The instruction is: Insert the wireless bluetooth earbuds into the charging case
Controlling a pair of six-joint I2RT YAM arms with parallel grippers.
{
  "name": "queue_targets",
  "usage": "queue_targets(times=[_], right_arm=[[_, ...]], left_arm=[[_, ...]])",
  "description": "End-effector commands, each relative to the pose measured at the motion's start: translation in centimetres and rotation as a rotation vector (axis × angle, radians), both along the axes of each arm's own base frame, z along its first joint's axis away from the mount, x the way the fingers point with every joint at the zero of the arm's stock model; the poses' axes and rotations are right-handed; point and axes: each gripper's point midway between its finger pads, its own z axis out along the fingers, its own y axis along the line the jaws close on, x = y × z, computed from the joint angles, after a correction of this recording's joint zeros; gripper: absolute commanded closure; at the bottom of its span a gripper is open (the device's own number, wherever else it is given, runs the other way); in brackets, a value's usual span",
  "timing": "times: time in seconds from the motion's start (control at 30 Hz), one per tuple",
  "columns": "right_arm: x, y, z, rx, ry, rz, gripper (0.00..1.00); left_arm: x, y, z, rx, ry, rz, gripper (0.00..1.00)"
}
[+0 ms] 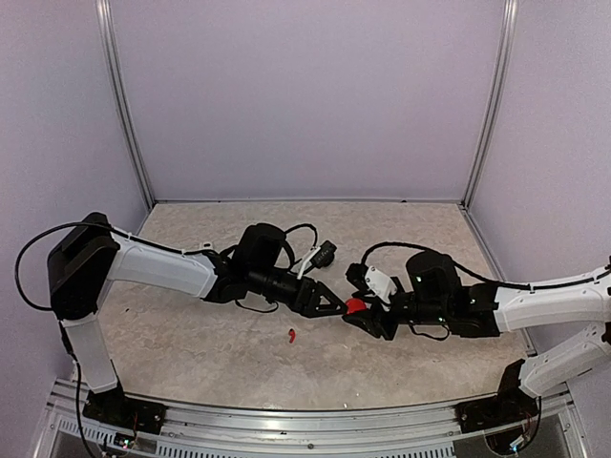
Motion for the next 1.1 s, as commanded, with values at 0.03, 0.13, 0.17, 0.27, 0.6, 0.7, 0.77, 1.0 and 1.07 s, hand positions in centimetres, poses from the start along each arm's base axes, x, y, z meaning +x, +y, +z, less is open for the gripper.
queue_targets(times=[0.03,0.13,0.17,0.27,0.6,0.7,0.77,1.0,1.07], right_arm=[[-0.2,1.1,1.1,-0.016,-0.055,0.017,0.61],[-0.5,1.5,1.3,-0.025,-0.072,0.026,0.61],[-0.4,1.5,1.4,-0.027,-0.076,0.024,0.61],[-0.5,1.5,1.6,-0.028,-0.084,0.025,0.61],[-1.4,0.8,5.0,0.072,-0.122,0.035,0.18],[-2.5,-0.2,7.6,0.171,-0.163,0.048,0.01],[-3.0,-1.1,9.1,0.231,-0.184,0.043,0.00],[-4.4,-3.2,12.6,0.403,-0.201,0.029,0.01],[-5.0,-3.1,13.0,0.431,-0.185,0.059,0.01]], left_arm=[[-0.9,-1.7,1.0,-0.039,-0.002,-0.054,0.36],[-1.0,-2.0,0.5,-0.033,0.008,-0.059,0.42],[-1.0,-2.1,0.4,-0.031,0.012,-0.060,0.45],[-0.9,-2.1,0.3,-0.029,0.016,-0.057,0.54],[-1.1,-1.3,2.4,-0.070,-0.051,-0.040,0.89],[-1.1,-0.8,3.9,-0.094,-0.105,-0.031,0.91],[-1.2,-0.6,5.1,-0.121,-0.140,-0.030,0.92],[-2.0,1.5,12.0,-0.305,-0.349,0.009,0.92],[-2.5,2.1,14.2,-0.356,-0.424,0.026,0.93]])
